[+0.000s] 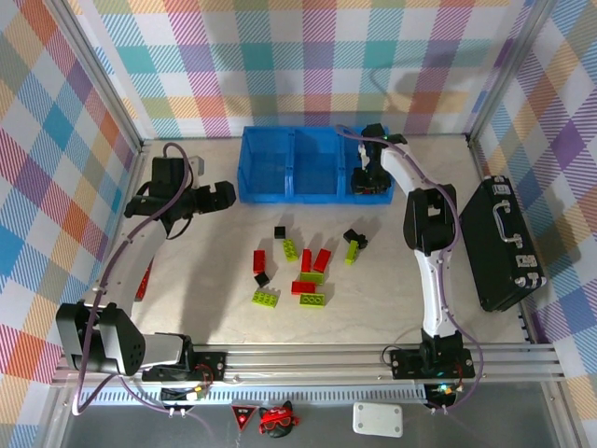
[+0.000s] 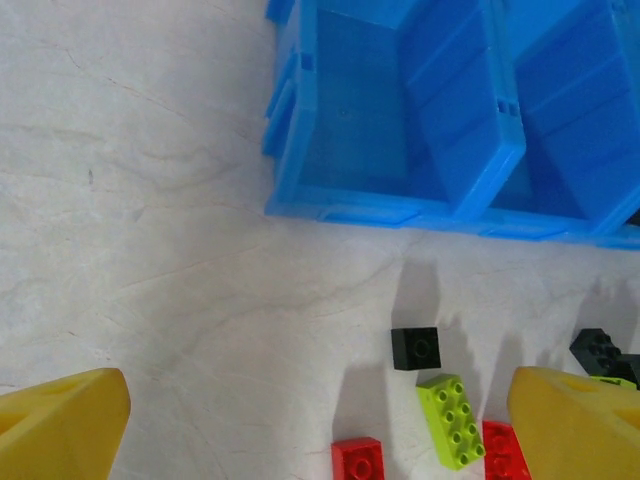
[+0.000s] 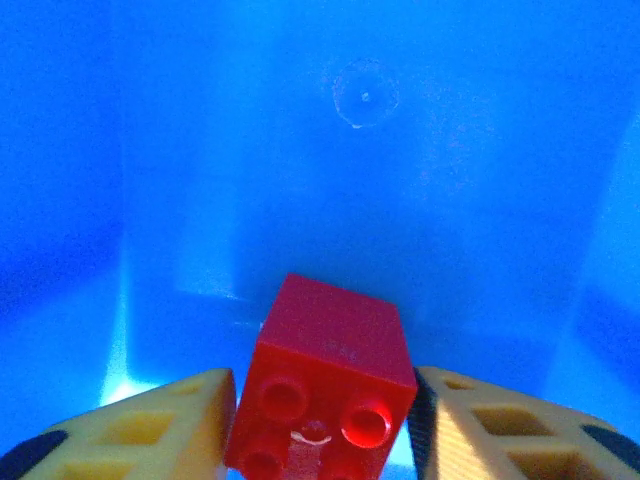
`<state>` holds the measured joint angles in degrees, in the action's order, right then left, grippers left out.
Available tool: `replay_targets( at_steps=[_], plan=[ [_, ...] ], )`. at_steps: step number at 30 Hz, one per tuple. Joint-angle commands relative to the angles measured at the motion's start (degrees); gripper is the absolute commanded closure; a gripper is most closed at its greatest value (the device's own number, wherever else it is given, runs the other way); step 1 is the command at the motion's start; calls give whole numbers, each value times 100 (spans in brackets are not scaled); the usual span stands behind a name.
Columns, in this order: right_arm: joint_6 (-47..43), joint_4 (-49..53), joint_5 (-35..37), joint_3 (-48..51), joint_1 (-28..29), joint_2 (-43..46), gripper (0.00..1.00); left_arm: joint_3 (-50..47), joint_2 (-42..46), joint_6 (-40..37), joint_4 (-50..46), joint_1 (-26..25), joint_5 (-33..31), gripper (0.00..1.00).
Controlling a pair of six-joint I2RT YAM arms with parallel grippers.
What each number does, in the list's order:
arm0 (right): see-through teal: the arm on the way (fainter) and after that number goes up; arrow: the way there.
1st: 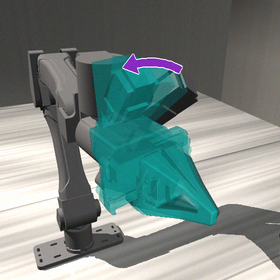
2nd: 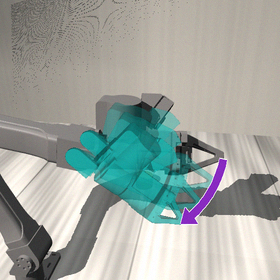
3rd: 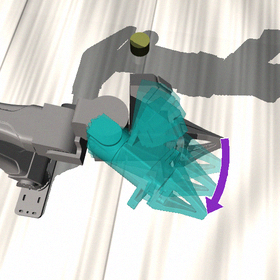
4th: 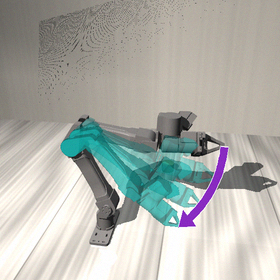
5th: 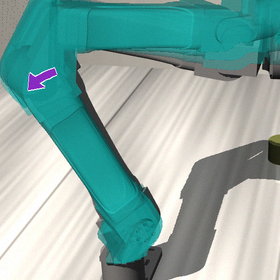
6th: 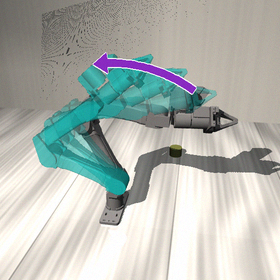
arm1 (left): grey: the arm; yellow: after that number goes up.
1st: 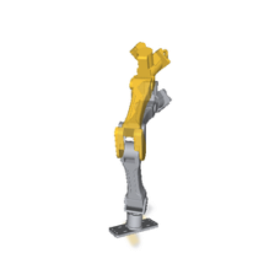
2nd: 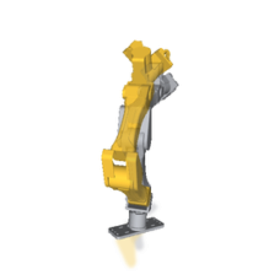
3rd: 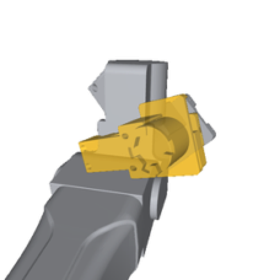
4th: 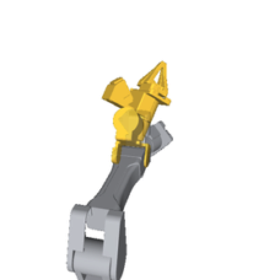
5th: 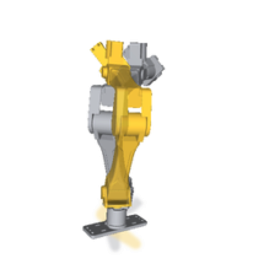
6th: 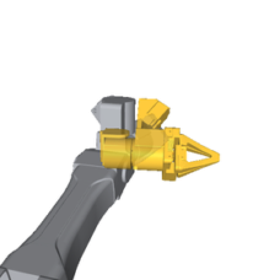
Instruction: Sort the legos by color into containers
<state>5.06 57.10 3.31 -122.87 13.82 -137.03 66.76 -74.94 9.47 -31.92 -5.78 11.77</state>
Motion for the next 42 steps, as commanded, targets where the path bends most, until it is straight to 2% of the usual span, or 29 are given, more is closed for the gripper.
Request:
replay_targets(
  at_steps=[1, 5, 9, 14, 20, 28, 33, 42],
  plan=[
    [-109, 152, 120, -167, -29, 597, 46, 182, -71, 412, -658, -103, 78, 4],
    [-17, 201, -5, 66, -29, 1073, 44, 208, -289, 546, -926, -578, -487, 4],
    [228, -193, -401, 1019, -11, 1983, 43, 224, -471, 747, -1099, -1154, -989, 4],
    [564, -788, -939, 2586, 49, 3203, 42, 108, -806, 1108, -869, -1650, -992, 5],
    [968, -1362, -1329, 4446, 76, 4540, 41, 228, -1403, 1446, -1051, -2111, -1063, 5],
    [1437, -1837, -1780, 6198, 137, 5452, 43, -94, -1659, 1722, -1050, -2296, -1242, 11],
    [1503, -1912, -1748, 6621, 232, 5590, 44, -375, -1734, 1824, -953, -2319, -1342, 15],
    [1579, -1927, -1724, 6949, 310, 5795, 44, -388, -2207, 1832, -822, -2378, -1316, 33]
  ],
)
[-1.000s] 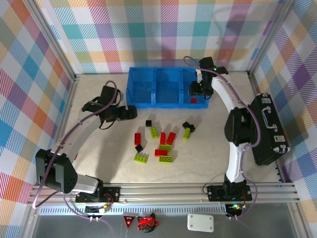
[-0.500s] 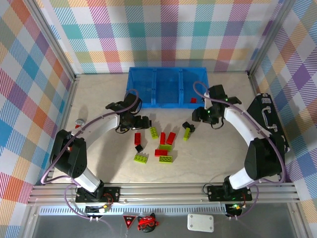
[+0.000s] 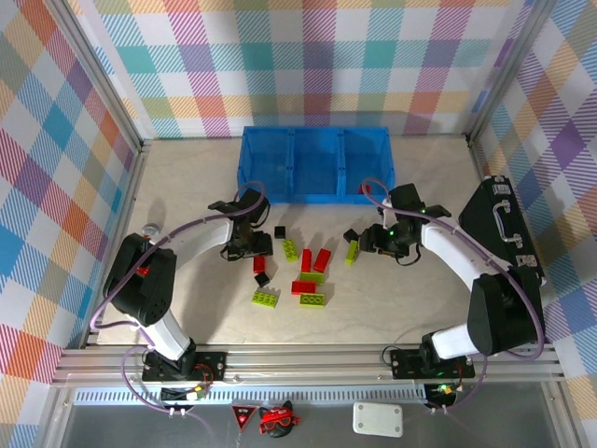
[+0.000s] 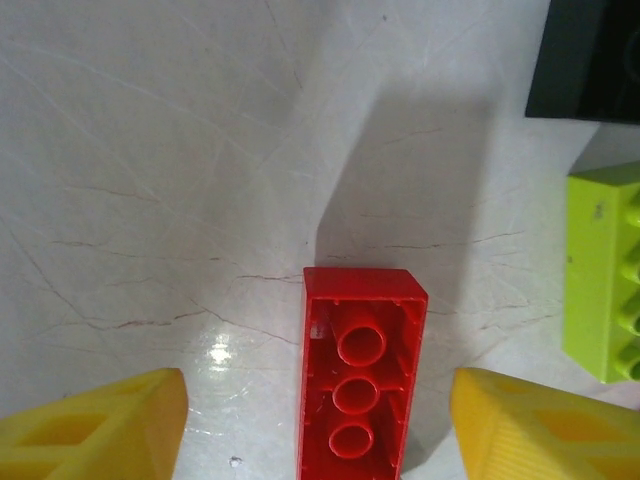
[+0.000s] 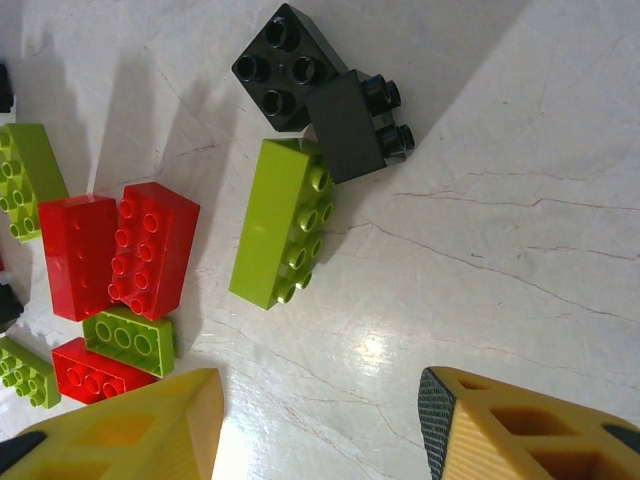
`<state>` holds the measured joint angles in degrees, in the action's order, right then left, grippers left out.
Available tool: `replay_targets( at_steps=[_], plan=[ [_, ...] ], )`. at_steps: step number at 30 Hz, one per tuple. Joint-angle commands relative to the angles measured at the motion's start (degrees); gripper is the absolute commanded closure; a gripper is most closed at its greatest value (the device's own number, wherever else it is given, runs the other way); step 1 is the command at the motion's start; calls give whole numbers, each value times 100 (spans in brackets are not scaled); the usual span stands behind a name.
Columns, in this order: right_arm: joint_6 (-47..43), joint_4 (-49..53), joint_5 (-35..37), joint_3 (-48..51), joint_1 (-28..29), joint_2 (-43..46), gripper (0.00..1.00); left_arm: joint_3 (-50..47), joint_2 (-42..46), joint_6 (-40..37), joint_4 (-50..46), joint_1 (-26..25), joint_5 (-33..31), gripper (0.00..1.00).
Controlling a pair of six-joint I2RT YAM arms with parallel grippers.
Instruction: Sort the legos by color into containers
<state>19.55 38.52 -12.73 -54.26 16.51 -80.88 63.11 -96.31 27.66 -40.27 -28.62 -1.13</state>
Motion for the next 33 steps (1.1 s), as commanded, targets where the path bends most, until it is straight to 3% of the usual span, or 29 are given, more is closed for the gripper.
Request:
replay_targets(
  at_steps=[1, 13, 20, 26, 30, 33],
  plan=[
    [160, -81, -124, 118, 61, 216, 44, -6, -126, -8, 25, -106, 4, 34],
    [409, -161, -80, 251, 297, 415, 45, 323, -720, -156, -77, -275, 26, 56],
    [580, -359, -127, 249, 568, 493, 46, 464, -437, -166, -166, -284, -6, 66],
    [964, -1011, -622, 333, 908, 729, 48, 771, 54, 235, 275, -258, 794, 68],
    [1358, -2061, -932, 643, 1223, 983, 49, 749, 354, 871, 956, -253, 1308, 69],
    [1656, -3079, -782, 1049, 1516, 1242, 47, 565, 527, 1586, 1696, -256, 1681, 69]
  ],
)
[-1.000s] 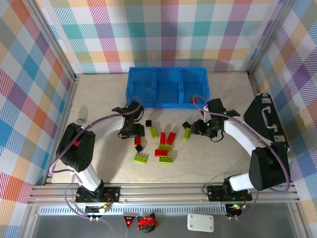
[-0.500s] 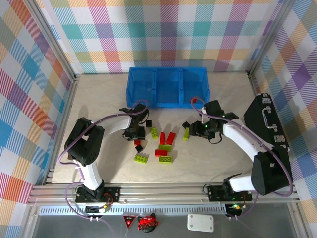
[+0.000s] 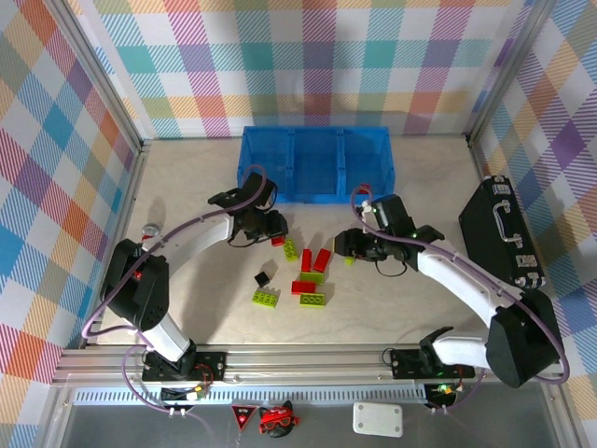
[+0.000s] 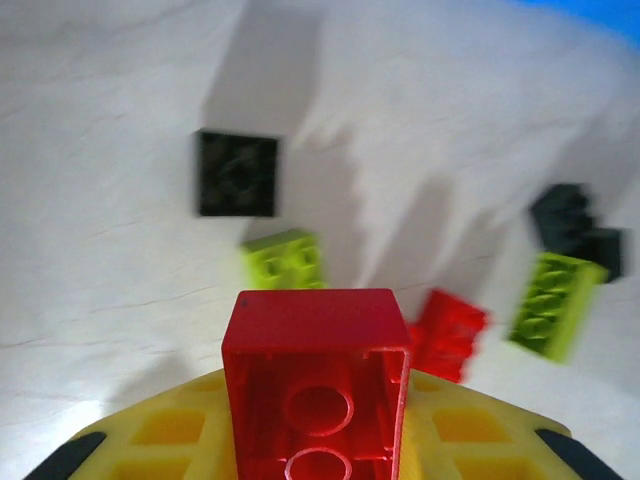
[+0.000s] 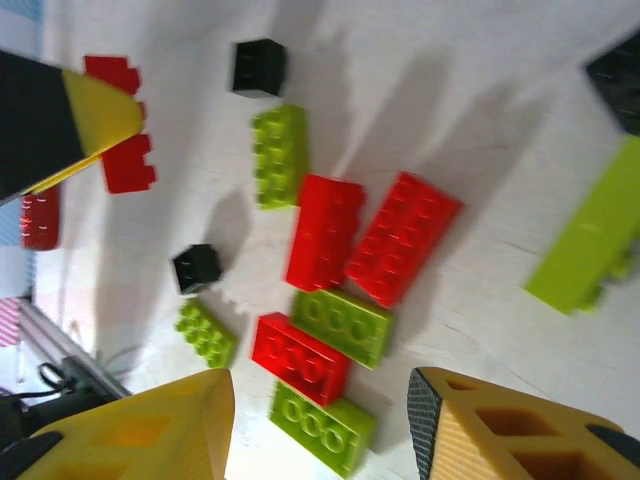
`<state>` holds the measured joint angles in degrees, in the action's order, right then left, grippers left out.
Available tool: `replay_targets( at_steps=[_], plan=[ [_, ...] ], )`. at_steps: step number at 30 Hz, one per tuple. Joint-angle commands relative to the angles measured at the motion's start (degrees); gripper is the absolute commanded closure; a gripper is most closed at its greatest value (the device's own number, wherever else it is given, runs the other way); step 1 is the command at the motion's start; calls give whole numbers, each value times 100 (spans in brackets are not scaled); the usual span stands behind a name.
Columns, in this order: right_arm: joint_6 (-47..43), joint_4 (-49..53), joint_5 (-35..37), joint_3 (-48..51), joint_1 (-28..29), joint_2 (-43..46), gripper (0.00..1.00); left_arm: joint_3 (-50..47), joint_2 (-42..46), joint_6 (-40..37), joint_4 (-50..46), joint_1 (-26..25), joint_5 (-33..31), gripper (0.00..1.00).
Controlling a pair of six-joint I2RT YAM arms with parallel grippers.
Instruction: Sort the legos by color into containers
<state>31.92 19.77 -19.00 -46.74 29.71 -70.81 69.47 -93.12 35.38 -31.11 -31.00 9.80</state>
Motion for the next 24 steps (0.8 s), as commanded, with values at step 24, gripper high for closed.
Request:
replay_targets(
  at_steps=[24],
  plan=[
    [548, -6093, 942, 462, 1073, -1322, 38, -487, 566, 3054, 2763, -90, 1278, 71]
  ],
)
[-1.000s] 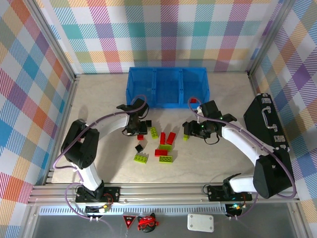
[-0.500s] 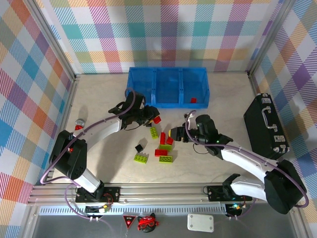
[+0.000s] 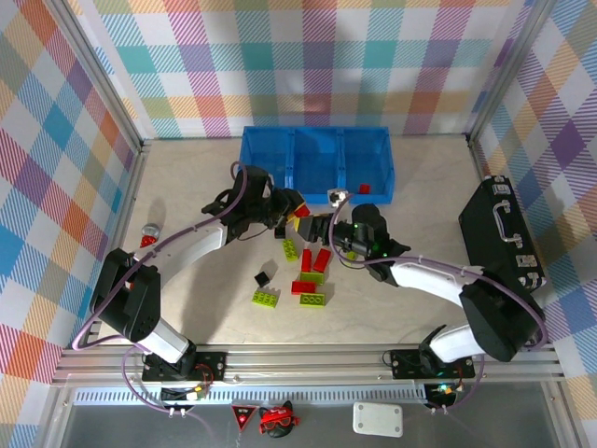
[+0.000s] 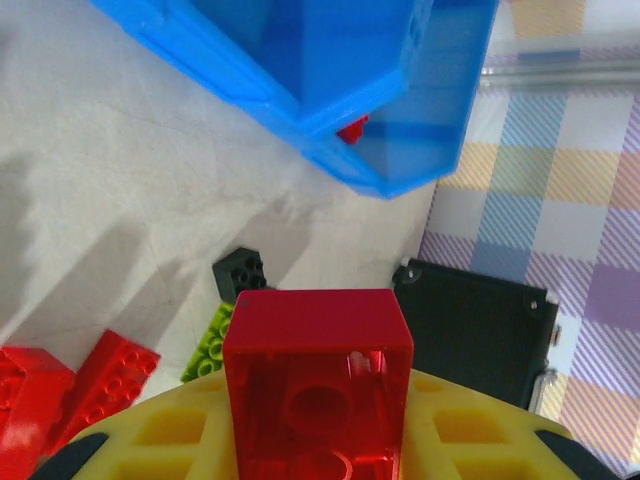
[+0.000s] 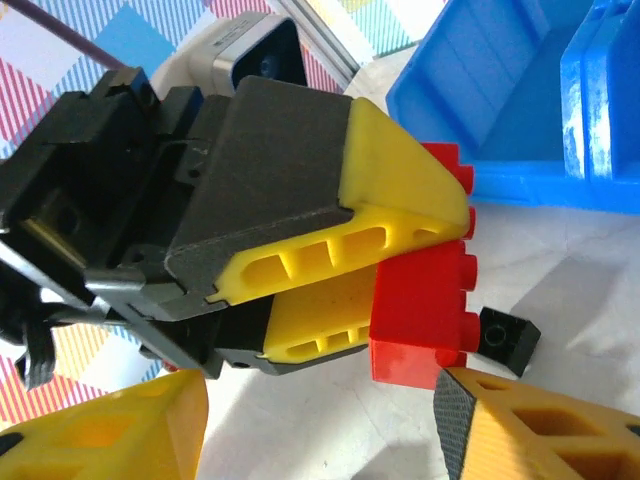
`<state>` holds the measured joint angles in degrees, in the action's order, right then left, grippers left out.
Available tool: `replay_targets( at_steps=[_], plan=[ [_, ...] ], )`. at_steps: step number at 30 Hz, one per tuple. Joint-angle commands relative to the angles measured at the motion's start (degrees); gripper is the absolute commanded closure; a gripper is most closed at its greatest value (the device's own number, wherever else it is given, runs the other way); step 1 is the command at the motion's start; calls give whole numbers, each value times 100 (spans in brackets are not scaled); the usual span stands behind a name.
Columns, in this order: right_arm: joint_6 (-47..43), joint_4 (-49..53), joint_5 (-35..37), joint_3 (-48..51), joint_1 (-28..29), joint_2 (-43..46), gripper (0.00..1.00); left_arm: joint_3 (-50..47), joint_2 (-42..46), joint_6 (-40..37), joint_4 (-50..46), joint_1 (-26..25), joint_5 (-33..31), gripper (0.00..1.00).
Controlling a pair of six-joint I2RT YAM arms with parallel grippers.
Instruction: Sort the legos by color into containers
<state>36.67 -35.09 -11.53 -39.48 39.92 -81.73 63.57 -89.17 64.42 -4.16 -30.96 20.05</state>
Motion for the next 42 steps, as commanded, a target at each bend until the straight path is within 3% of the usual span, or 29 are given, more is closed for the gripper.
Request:
replay_targets(
  at_steps=[1, 17, 23, 28, 36, 42],
  plan=[
    [97, -666, 227, -310, 60, -334, 39, 82, 203, 157, 69, -94, 246, 71],
    [142, -900, 467, -329, 73, -686, 75, -50, 422, 149, 85, -86, 271, 67],
    [73, -763, 459, -340, 74, -660, 77, -99, 538, 73, -28, -68, 210, 58],
    [77, -644, 510, -333, 73, -629, 78, -71, 672, -30, -271, -16, 105, 38],
    [-158, -4, 847, -314, 34, -388, 78, 40, 890, -313, -671, 90, -68, 34],
    [-261, 567, 844, -264, -348, -62, 78, 103, 978, -608, -944, 168, -151, 33]
  ],
)
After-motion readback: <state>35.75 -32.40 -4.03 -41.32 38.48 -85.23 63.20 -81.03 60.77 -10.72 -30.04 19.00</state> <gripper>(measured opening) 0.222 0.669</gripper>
